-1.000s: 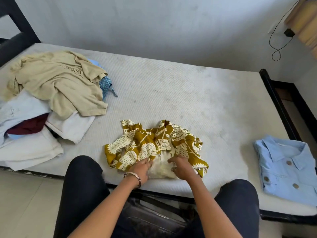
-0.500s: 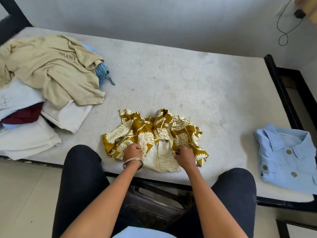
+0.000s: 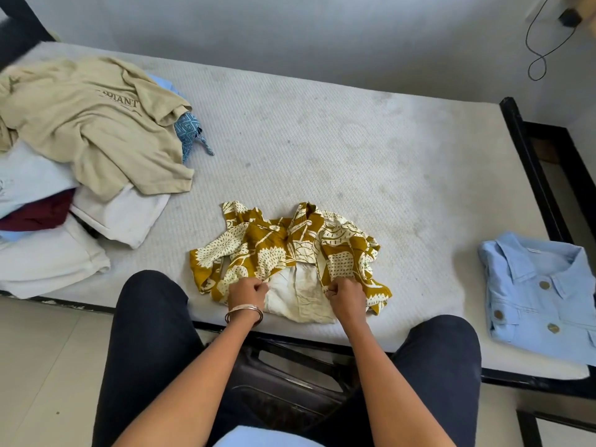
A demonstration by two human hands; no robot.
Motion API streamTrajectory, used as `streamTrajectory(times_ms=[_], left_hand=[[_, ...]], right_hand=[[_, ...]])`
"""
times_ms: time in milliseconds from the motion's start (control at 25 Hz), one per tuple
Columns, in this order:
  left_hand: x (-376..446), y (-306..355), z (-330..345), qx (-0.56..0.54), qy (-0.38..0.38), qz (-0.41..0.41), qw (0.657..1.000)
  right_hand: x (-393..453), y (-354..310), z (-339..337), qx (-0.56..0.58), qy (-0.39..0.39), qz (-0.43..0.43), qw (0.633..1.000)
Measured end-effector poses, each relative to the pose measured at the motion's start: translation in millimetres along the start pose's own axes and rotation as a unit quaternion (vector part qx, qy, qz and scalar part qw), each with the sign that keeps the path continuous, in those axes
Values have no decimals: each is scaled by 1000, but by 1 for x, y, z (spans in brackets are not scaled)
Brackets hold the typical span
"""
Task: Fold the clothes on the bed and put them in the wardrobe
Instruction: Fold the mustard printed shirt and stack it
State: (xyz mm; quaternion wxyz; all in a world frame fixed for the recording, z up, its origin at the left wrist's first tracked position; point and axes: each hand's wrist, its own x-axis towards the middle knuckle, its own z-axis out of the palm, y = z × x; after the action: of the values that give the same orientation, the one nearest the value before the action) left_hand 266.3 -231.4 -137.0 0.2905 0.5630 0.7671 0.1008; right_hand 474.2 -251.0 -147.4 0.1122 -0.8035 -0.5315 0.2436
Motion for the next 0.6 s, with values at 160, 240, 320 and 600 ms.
streamTrajectory(times_ms=[160,240,320,600], left_hand=[[6,12,-28,-338,-41,-125,932],[7,30,-42,-470,-85,-191,858],[11,44,-44,-500,-131,-192,834],[-1,65,-22,-428,-105,-120,889]], right_hand=[[-3,-14,-5,99,112,77,986],[-4,-26,-15,137,151,78,976],[-4,-42,-25,191,113,45,974],[-13,-76,-26,310,0,9,951]])
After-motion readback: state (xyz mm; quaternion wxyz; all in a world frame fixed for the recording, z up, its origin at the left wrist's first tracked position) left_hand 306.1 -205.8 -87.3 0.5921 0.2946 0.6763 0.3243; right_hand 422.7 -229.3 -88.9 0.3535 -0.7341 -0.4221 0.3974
